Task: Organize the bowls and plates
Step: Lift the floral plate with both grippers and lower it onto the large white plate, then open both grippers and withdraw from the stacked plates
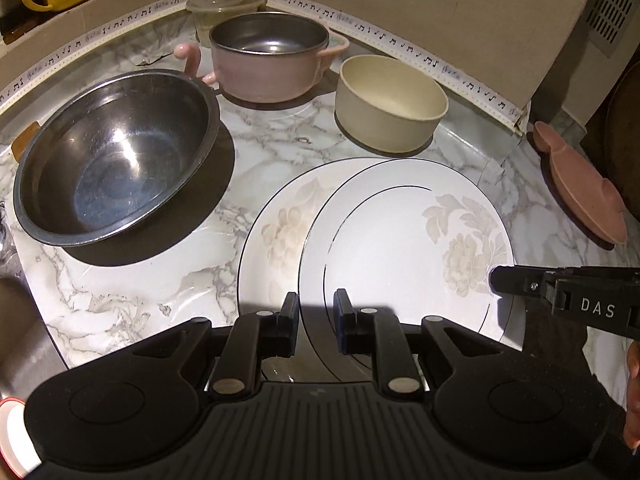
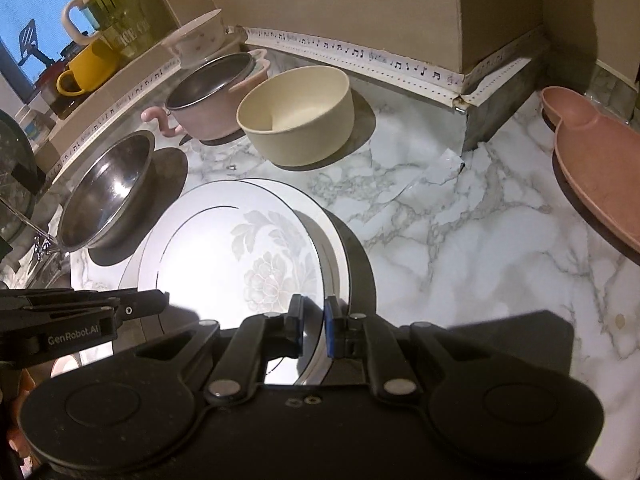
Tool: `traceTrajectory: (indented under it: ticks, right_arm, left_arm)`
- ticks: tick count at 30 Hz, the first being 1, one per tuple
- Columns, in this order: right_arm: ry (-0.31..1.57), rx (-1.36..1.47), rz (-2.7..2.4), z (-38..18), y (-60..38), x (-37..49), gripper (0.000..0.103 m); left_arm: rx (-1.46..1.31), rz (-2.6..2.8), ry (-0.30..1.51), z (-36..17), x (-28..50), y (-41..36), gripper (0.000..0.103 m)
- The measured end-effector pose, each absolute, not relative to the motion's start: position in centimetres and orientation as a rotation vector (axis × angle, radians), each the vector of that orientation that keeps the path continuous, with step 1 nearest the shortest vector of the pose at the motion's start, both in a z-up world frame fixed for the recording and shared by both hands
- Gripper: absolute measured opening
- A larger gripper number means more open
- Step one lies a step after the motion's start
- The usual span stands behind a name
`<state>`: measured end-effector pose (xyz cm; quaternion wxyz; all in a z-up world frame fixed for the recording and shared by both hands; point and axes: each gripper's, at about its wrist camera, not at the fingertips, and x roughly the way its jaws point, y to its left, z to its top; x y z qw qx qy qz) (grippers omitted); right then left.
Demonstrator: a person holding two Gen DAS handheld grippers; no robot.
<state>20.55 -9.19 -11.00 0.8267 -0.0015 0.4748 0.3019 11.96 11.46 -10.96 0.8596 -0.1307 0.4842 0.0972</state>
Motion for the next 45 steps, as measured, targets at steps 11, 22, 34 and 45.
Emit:
traceTrajectory:
  ticks: [11,22,34,45]
  right_arm:
    - [1.038,-0.028,0.637,-11.1,-8.5,21.0,0.011]
    - [1.057,-0.088,0.635,-10.8,-7.7,20.9,0.012]
    - [1.056,-0.118,0.614,-11.1,-7.3,20.9,0.005]
    - [1.011,-0.117,0.605,-9.0,-7.6,19.2,0.020]
  left_arm:
    - [-0.265,0.191,1.050,-11.7,12.6,11.9,0.016]
    - [-0.227,0.166,1.063,-11.7,12.7,11.8,0.017]
    - [-0.223,0.130,1.029,-10.8,11.4,12.3,0.017]
    - [-0.222,0.036,0.947,-9.1,10.3,11.1,0.017]
